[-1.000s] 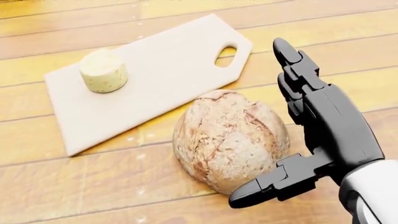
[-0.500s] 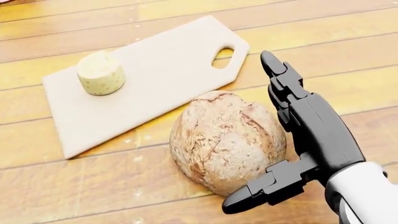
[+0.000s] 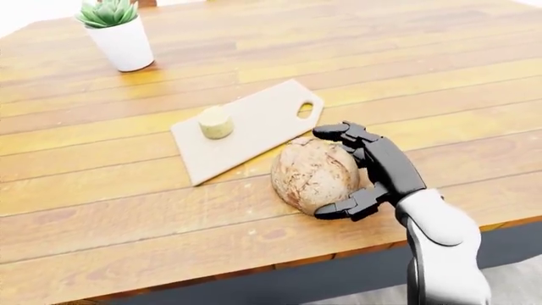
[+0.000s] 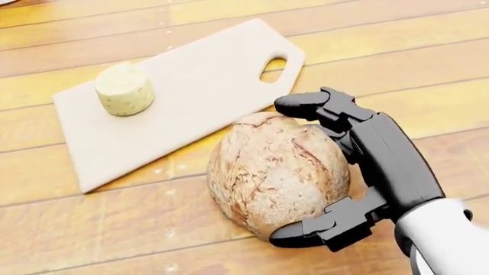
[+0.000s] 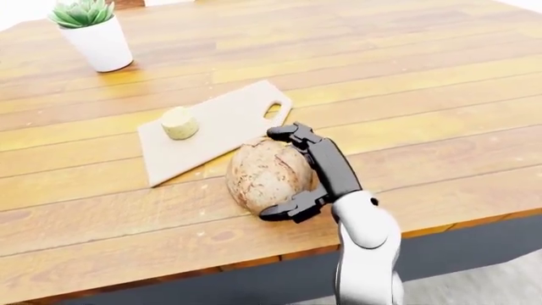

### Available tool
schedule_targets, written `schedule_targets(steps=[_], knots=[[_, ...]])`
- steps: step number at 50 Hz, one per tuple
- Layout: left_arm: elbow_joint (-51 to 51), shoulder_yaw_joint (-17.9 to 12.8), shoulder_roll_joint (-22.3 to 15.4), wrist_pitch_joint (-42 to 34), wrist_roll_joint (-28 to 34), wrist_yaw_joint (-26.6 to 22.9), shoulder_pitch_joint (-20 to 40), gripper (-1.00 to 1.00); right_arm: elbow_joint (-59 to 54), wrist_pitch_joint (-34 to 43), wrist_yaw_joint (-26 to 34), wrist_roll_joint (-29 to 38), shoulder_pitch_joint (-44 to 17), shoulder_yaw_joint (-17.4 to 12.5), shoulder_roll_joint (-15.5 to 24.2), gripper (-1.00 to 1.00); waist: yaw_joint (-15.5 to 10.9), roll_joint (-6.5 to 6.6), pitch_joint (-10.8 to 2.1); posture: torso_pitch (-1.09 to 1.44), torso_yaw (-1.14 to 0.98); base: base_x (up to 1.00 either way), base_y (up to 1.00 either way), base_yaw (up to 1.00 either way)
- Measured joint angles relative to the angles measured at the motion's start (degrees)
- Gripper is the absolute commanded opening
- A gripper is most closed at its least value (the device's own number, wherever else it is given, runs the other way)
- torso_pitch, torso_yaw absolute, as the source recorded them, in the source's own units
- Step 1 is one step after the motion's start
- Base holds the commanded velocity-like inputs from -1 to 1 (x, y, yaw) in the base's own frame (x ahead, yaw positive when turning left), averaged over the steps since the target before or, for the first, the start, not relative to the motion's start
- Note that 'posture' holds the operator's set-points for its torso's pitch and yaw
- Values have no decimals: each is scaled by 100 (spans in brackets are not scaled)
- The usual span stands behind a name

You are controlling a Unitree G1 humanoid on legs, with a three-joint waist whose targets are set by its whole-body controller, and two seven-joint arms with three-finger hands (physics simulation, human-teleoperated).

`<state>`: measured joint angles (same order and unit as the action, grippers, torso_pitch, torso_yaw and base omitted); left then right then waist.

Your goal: Place the bread and cheese on the cutting board.

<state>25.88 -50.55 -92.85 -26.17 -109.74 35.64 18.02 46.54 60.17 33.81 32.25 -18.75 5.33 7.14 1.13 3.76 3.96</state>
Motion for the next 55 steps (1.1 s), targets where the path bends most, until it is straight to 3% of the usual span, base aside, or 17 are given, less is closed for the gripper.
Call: schedule_targets(steps=[1, 2, 3, 18, 23, 31, 36, 43, 47, 55], knots=[[-2, -6, 0, -2, 0, 0, -2, 100, 10, 8, 20, 57, -10, -14, -12, -44, -1, 2, 1, 0, 0, 0, 0, 0], [-4, -8, 1, -3, 0, -1, -5, 100, 24, 6, 31, 110, -18, -34, -28, -98, -3, 3, 1, 0, 0, 0, 0, 0], [-5, -10, 1, -8, 0, -1, -7, 100, 33, -2, 49, 159, -14, -48, -37, -100, -3, 4, 1, 0, 0, 0, 0, 0], [11, 0, 15, -22, -12, 5, -17, 100, 513, 609, 691, 914, -380, -17, 55, -100, 3, 15, 22, 0, 0, 0, 0, 0], [13, -22, 32, -25, -9, 12, -18, 100, 841, 1406, 1177, 1564, -828, 206, 421, -100, 9, 15, 35, 0, 0, 0, 0, 0], [-8, 29, 88, -56, 49, -15, -3, 100, 722, 2790, 2711, 2999, -1910, 524, 1541, -100, 1, -3, 57, 0, 0, 0, 0, 0], [-17, 60, 99, -59, 72, -11, 7, 100, 321, 3052, 3868, 3871, -2313, 380, 1792, -100, 25, -3, 73, 0, 0, 0, 0, 0], [27, 285, 153, 12, 169, -26, 32, 100, -629, 2262, 5596, 5332, -3020, -507, 1129, -100, 71, 73, 107, 0, 0, 0, 0, 0], [73, 335, 139, 3, 153, -18, 53, 100, -1272, 1766, 5862, 5484, -3696, -849, 931, -100, 101, 128, 109, 0, 0, 0, 0, 0], [99, 438, 172, 51, 214, -26, 91, 100, -2387, 1507, 5862, 5251, -4687, -923, 824, -100, 119, 178, 125, 0, 0, 0, 0, 0]])
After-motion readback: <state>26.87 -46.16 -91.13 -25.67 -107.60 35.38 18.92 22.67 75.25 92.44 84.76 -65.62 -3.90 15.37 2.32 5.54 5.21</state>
